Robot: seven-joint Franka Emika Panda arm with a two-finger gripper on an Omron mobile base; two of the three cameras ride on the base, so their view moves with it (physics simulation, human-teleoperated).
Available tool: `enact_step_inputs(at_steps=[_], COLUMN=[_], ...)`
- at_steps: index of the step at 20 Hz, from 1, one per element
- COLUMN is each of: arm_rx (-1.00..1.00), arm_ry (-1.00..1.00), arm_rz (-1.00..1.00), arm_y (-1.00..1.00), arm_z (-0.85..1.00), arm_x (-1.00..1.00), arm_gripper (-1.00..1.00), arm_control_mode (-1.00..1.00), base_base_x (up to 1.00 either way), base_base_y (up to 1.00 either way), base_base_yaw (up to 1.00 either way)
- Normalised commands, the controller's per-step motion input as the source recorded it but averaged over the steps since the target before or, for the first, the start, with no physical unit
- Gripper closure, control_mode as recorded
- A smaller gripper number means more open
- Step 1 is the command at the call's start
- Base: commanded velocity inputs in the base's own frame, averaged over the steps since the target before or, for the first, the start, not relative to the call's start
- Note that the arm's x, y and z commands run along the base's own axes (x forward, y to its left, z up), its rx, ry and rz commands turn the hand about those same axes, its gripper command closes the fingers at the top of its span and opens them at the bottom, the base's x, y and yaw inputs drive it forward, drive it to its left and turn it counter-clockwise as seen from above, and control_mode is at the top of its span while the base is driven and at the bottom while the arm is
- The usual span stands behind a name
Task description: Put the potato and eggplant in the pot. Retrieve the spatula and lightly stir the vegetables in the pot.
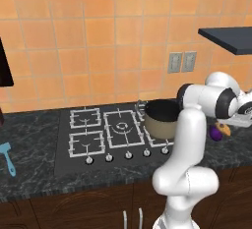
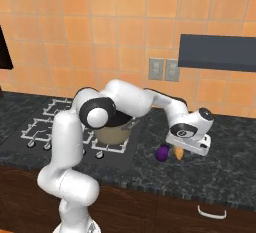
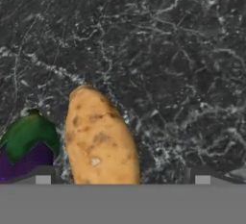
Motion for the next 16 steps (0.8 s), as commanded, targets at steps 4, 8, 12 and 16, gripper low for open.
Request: enact_step_inputs(at_steps=[4,8,12,16], arm_rx=[0.01,0.00,0.00,0.00], arm_ry=[0.06,0.01,0.00,0.00], arm_rz=[0.09,0.09,0.08,0.05], arm_y=[0.18,0.12,0.30,0.51], arm_z=[-0.33,-0.33,-0.38,-0.34], arm_x=[0.23,0.30,0.16,0.08], arm_gripper=[-1.00,-1.00,1.00,1.00], arm_control_mode=[-1.00,-1.00,-1.00,-1.00], base_base_x=[0.00,0.00,0.00,0.00], base_base_y=[0.00,0.00,0.00,0.00], base_base_yaw=[0.00,0.00,0.00,0.00])
